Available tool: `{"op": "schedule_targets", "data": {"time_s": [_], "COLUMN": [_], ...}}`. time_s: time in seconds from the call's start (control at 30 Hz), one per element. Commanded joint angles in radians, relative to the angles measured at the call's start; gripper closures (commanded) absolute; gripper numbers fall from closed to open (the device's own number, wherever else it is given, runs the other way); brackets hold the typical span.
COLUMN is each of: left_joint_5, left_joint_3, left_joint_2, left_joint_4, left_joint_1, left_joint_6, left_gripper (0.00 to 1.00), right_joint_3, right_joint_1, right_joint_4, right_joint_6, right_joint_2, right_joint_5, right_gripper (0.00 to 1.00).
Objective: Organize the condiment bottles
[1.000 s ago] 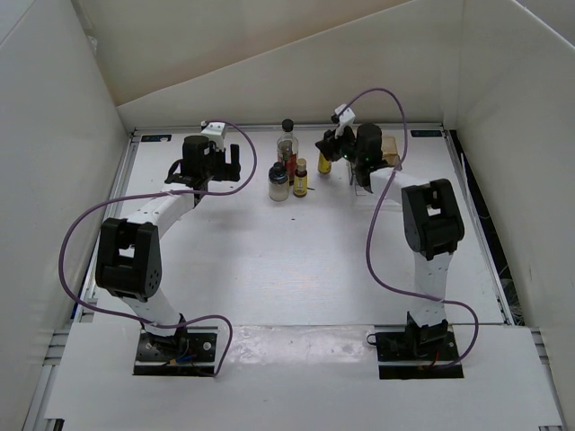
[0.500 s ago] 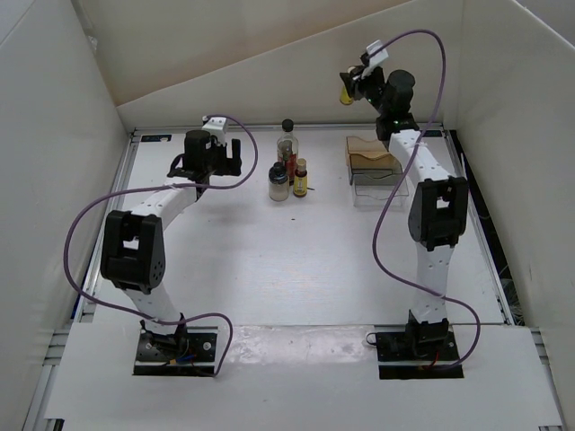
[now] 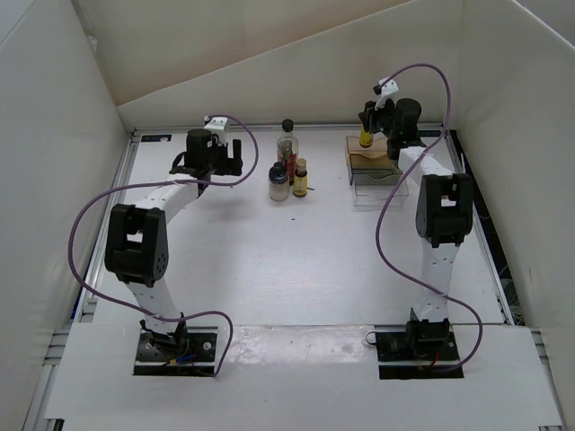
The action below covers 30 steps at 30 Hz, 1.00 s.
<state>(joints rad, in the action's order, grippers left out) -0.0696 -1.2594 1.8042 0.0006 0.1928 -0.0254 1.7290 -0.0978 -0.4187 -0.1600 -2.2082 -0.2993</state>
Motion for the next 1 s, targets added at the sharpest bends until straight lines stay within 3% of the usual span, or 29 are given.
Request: {"op": "schedule_targets", "data": {"time_s": [0.0, 0.57, 0.97], "left_joint_5": [-0.024, -0.022, -0.021], "left_joint_3": [-0.035, -0.046, -0.048], "left_joint_2": [-0.009, 0.009, 0.02], "left_joint_4": [0.004, 0.002, 0.002], "left_joint_1": [-0.001, -0.003, -0.003], "left_joint_6": [-0.01, -0.005, 0.002], "left_gripper": [0.0, 0.0, 0.0], "right_joint_3": [-0.003, -0.16, -0.174], "right_joint_1": [0.007, 0.024, 0.018], "right_joint_4": [-0.153, -0.322, -0.358], "right_joint_6": [0.0, 0.073, 0.086], "right_joint_2": [0.074, 0.087, 0.053], "right_joint_5": [0.011, 0.037, 0.029], "right_gripper": [1.0, 1.0, 1.0]}}
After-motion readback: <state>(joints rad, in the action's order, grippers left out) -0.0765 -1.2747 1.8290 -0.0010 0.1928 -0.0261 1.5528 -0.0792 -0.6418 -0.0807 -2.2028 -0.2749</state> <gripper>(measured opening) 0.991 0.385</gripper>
